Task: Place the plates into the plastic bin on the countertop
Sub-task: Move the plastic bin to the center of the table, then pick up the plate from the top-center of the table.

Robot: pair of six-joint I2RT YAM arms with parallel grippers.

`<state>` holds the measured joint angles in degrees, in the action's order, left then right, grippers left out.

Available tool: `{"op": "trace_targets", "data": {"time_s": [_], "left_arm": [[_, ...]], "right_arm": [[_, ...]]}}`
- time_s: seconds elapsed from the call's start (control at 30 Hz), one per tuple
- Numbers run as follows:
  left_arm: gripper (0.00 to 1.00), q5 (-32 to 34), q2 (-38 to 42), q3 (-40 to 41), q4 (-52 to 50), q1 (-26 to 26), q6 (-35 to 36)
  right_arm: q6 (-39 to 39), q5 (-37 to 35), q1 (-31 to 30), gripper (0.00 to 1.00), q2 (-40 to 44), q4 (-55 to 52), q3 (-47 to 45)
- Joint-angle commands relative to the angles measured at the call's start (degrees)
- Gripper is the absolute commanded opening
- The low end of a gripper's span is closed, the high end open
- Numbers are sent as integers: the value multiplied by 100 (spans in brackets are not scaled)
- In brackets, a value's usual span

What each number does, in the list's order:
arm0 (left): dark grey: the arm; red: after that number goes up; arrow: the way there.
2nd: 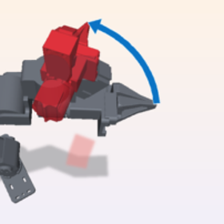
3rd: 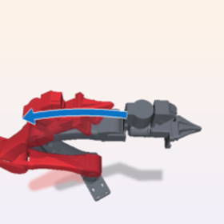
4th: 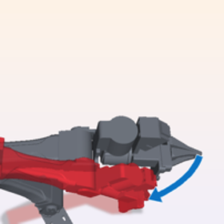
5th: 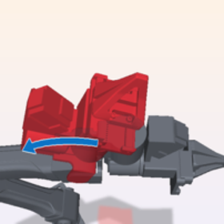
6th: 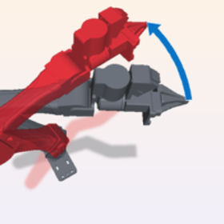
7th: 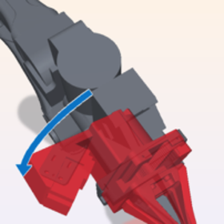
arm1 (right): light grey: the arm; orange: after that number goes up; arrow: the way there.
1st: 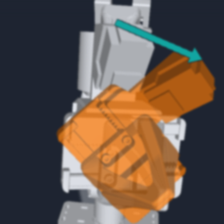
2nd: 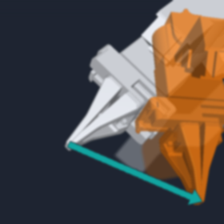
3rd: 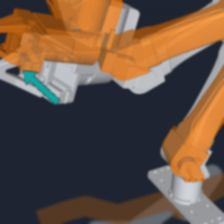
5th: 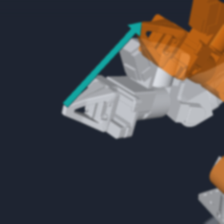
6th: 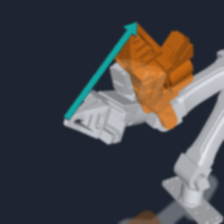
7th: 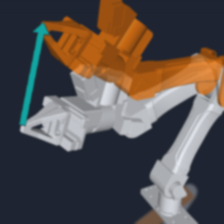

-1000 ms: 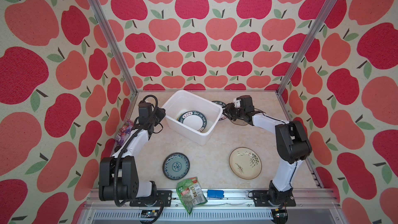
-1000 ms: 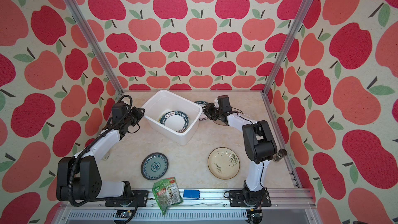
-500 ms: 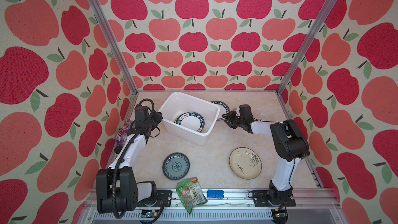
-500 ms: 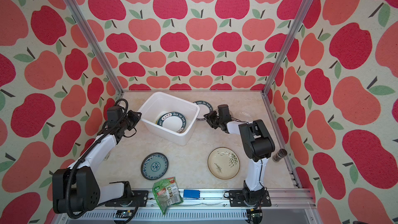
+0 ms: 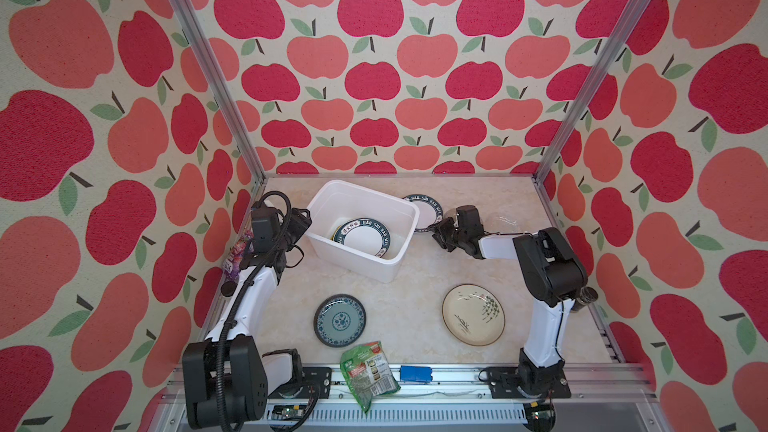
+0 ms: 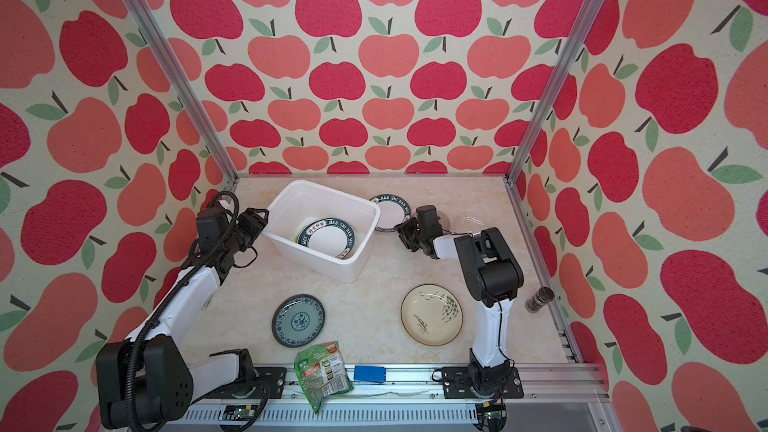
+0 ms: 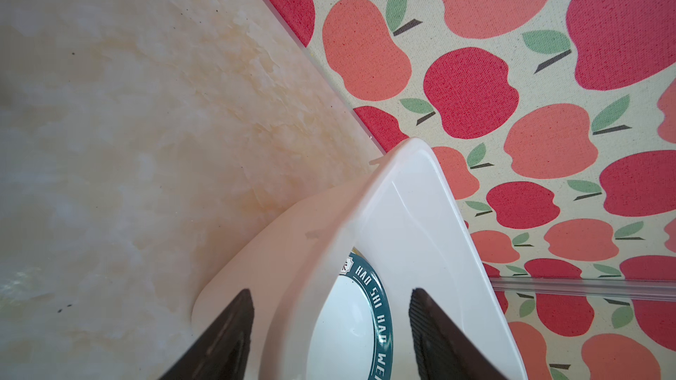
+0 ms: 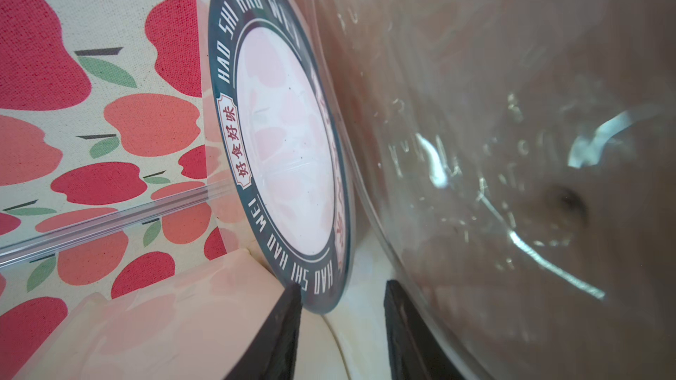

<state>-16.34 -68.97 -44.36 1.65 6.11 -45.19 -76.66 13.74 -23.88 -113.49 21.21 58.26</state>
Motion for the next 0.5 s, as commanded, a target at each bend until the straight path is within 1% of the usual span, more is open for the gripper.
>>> {"op": "trace_targets", "data": {"time_s": [0.0, 0.03, 0.07, 0.13, 0.27, 0.33, 0.47], "left_arm": [[82, -105, 60, 144, 202, 55, 58], [89, -127, 71, 155, 226, 63, 54], [93, -148, 62, 171, 242, 83, 53], [97, -201, 55, 206, 298, 104, 53], [98, -316, 33, 248, 402, 186, 45], [99, -359, 32, 270, 439, 234, 45], [99, -463, 17, 378, 555, 336, 3]], "right_arm": [[-165, -286, -66, 36, -200, -23, 147], [-181, -307, -72, 35, -253, -13, 172], [-205, -322, -70, 35, -288, -12, 200], [-268, -395, -82, 30, -362, 28, 213], [-305, -591, -104, 28, -401, -3, 225], [-347, -625, -101, 26, -443, -13, 262], [-441, -702, -143, 25, -545, -56, 358]]}}
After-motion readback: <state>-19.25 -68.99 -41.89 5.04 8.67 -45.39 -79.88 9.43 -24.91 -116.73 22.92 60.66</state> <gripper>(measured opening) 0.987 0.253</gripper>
